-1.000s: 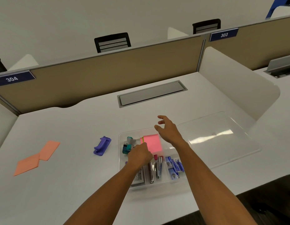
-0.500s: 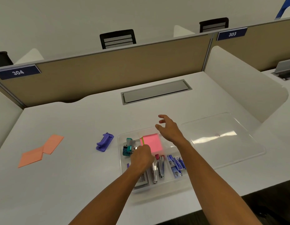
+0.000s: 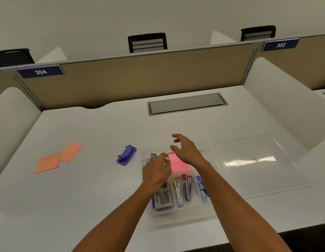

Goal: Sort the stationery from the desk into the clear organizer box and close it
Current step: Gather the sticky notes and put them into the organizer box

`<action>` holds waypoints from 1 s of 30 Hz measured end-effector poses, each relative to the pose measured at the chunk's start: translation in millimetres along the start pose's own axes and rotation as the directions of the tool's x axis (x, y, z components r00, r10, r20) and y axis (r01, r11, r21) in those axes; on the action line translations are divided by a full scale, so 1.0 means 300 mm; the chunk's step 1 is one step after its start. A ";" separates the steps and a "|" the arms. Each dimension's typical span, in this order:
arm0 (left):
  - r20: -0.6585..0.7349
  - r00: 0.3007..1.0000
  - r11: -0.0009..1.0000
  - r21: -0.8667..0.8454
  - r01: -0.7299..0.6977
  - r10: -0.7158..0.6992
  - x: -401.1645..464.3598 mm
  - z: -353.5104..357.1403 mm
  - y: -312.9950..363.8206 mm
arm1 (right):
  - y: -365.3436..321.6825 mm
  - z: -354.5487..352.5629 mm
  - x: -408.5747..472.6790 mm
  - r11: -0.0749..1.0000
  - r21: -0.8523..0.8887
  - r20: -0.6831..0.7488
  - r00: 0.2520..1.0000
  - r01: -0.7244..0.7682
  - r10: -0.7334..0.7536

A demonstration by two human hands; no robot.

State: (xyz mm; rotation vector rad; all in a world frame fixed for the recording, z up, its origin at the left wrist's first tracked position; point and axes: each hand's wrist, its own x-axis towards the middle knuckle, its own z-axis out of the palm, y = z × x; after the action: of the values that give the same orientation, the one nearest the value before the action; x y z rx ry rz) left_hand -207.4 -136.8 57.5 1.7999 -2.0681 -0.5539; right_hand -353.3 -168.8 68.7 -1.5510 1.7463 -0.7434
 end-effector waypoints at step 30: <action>-0.286 0.819 0.859 -0.024 0.512 -0.497 -0.076 -0.505 -1.178 | -0.547 0.774 0.135 0.958 -0.140 0.376 0.909 0.250 -0.183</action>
State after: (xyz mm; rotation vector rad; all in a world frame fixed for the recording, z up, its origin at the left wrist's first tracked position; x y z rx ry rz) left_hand 173.8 -166.7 11.1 2.3206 -1.4200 -0.3399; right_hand -72.1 -225.3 51.7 -1.8962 1.4155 -0.3715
